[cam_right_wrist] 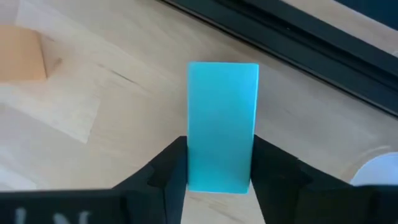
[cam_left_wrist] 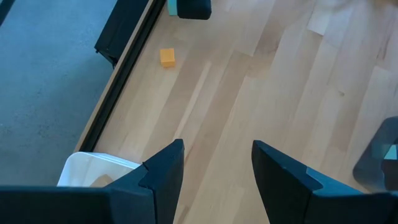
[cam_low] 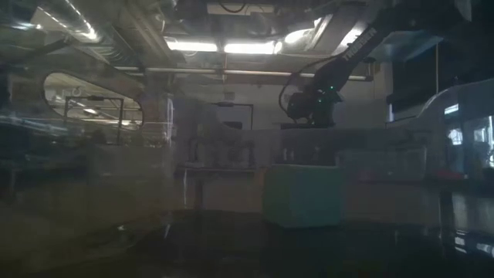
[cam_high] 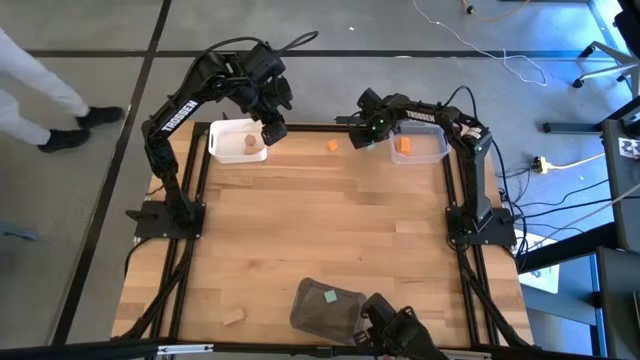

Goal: Sort & place blocks by color
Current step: Put the top blue block into the black bin

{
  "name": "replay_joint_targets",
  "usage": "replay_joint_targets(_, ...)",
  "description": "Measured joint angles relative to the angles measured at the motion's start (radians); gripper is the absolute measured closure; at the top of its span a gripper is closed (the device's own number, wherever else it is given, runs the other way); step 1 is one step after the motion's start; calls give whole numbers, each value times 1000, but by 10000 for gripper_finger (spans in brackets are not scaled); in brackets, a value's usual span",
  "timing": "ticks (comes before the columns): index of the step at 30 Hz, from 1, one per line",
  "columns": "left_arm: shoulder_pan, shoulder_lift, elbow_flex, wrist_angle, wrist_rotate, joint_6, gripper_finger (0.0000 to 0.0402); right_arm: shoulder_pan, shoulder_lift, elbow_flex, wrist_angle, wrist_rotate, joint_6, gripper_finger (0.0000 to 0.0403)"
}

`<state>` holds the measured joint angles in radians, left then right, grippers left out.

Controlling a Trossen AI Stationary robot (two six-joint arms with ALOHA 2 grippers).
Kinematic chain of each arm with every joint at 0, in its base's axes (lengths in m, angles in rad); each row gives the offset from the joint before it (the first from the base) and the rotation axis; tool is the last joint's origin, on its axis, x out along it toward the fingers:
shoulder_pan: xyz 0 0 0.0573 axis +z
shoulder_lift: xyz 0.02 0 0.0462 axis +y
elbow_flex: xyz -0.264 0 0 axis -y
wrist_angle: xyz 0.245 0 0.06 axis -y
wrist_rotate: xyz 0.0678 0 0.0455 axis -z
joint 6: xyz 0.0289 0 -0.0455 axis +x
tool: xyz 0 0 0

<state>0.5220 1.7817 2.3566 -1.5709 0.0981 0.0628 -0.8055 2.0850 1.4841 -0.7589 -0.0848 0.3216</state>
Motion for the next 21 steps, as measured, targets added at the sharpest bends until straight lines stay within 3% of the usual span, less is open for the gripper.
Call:
replay_joint_targets(11,0,0,0,0,0,0,222,0,-3,3,-14,-5,-53,268)
replay_joint_targets(21,0,0,0,0,0,0,222,4,-2,160,-207,1,-108,268)
